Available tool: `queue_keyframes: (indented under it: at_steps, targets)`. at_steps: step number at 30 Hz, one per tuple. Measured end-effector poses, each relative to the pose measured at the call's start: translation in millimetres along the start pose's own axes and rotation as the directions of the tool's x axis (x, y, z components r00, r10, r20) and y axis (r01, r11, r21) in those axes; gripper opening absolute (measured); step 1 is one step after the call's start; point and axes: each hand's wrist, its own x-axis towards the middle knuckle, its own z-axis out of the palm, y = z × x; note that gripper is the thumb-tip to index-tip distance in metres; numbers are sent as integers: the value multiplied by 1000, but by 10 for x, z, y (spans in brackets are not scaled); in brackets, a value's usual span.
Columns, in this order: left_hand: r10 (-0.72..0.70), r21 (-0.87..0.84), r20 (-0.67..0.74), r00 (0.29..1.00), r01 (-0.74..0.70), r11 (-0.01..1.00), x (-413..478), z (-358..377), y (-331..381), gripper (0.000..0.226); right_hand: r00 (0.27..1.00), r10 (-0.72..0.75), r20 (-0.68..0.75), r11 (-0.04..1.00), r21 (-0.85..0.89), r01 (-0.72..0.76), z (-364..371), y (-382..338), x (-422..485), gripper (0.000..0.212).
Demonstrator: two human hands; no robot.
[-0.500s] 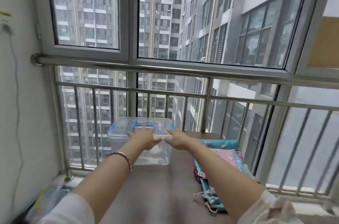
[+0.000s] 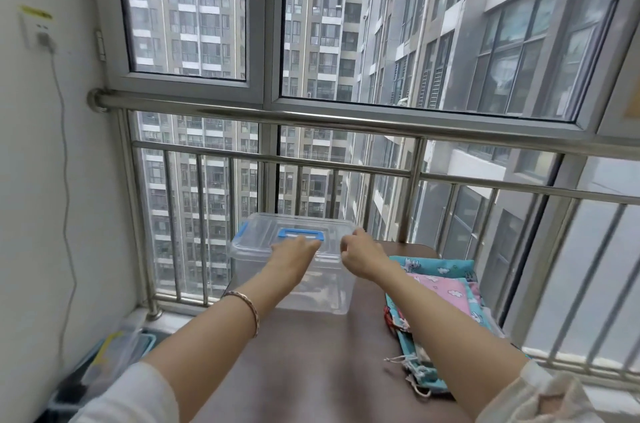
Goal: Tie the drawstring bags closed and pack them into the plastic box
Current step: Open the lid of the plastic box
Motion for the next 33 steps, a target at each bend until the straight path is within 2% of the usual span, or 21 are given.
queue_keyframes:
  at_steps: [3, 5, 6, 7, 9, 10, 12, 14, 16, 21, 29, 33]
  targets:
    - [79, -2, 88, 993, -79, 997, -61, -162, 59, 41, 998, 62, -18, 982, 179, -57, -50, 123, 68, 19]
    - [64, -102, 135, 989, -51, 994, -45, -315, 52, 40, 986, 152, -71, 952, 277, -127, -67, 244, 125, 14]
    - [27, -155, 97, 995, -12, 988, -9, -386, 24, 36, 977, 195, -89, 941, 297, -161, -76, 298, 121, 12]
    - [-26, -191, 21, 999, 30, 981, 44, -446, -26, 31, 967, 240, -86, 931, 302, -205, -68, 349, 108, 20]
    - [-187, -247, -93, 978, 160, 956, 153, -438, -219, 27, 945, 326, 11, 889, 338, -310, -35, 410, 55, 48]
    - [-274, -264, -80, 958, 245, 933, 194, -372, -341, 30, 934, 350, 71, 860, 370, -351, -19, 423, 11, 56]
    - [-387, -236, 48, 921, 387, 892, 185, -200, -586, 38, 917, 379, 123, 825, 403, -395, 24, 428, -25, 62]
    - [-392, -190, 201, 898, 428, 883, 153, -45, -779, 42, 915, 385, 119, 817, 416, -398, 42, 450, -28, 56]
    - [-362, -195, 268, 893, 418, 887, 119, 34, -868, 44, 917, 384, 107, 812, 434, -390, 34, 488, -15, 46]
    - [-366, -258, 261, 893, 429, 866, 65, 16, -955, 48, 916, 380, 129, 785, 479, -393, 5, 538, -21, 33]
    - [-416, -233, 236, 878, 467, 853, -57, -43, -1007, 47, 920, 353, 169, 663, 649, -374, 45, 482, -29, 32]
    - [-445, -262, 212, 870, 489, 832, -59, 14, -1065, 53, 923, 355, 149, 660, 659, -360, 57, 482, -14, 32]
